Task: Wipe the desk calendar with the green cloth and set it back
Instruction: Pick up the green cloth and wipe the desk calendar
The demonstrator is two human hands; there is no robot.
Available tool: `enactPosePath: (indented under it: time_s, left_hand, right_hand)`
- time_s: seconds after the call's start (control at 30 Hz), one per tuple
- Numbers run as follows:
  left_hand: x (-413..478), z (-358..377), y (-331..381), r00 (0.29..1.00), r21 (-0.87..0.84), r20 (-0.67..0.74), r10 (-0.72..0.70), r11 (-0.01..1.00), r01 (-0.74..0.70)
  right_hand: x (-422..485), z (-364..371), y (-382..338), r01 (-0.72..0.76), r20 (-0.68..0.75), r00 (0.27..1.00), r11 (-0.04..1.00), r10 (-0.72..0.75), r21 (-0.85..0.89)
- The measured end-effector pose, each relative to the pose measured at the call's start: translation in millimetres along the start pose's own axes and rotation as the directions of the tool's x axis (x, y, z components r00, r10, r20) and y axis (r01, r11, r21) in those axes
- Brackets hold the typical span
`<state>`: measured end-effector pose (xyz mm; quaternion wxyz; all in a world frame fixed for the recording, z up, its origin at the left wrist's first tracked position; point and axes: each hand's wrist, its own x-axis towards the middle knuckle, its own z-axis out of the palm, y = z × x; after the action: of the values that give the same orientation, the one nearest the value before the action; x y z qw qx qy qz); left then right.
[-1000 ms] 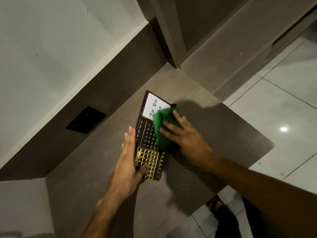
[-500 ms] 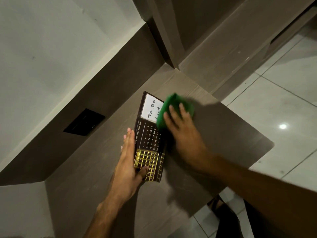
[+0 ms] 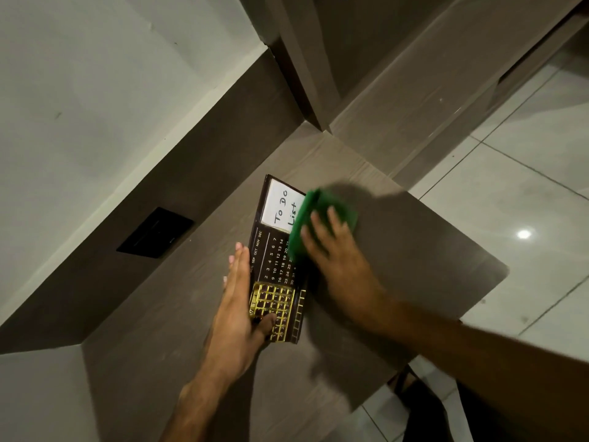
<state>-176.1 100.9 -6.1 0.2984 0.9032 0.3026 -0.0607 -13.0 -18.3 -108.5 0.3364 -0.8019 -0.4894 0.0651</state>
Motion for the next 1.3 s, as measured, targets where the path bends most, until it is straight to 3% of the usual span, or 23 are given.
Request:
enactPosePath:
  time_s: [0.07, 0.17, 0.4, 0.53, 0.97, 1.03, 1.13, 1.2, 1.3]
  left_hand:
    - [0, 1, -2, 1.0, 0.01, 0.004, -0.013, 1.0, 0.013]
    - [0, 1, -3, 1.0, 0.024, 0.014, -0.018, 1.0, 0.017]
    - [-1, 2, -2, 1.0, 0.016, -0.007, 0.001, 1.0, -0.001]
    - [0, 2, -2, 1.0, 0.012, -0.01, -0.001, 1.0, 0.001]
    - [2, 4, -2, 0.998, 0.033, -0.038, -0.051, 0.998, 0.052]
    - [2, 5, 0, 0.997, 0.025, -0.047, -0.061, 0.998, 0.062]
    - [3, 3, 1, 0.994, -0.01, -0.082, -0.076, 0.997, 0.075]
    - [5, 3, 1, 0.989, -0.032, -0.114, -0.091, 0.996, 0.088]
    - [2, 4, 1, 0.984, -0.092, -0.123, -0.128, 0.989, 0.117]
  right_hand:
    - [-45, 15, -20, 0.173, 0.106, 0.98, 0.985, -0.17, -0.027]
    - [-54, 16, -15, 0.265, 0.156, 0.955, 0.962, -0.252, -0.066]
    - [59, -26, 38, -0.112, 0.015, 0.993, 0.98, 0.116, -0.163]
    - [51, -16, 26, -0.122, 0.037, 0.991, 0.983, 0.128, -0.138]
    - [-68, 7, -35, 0.227, 0.201, 0.951, 0.972, -0.234, 0.056]
    - [-64, -6, -30, 0.217, 0.174, 0.951, 0.951, -0.257, 0.221]
    - [-40, -27, -24, 0.159, -0.059, 0.987, 0.895, -0.148, 0.416]
    - [-17, -33, -26, 0.194, -0.149, 0.978, 0.88, -0.142, 0.433]
    - [7, -22, -25, 0.281, -0.093, 0.96, 0.9, -0.265, 0.334]
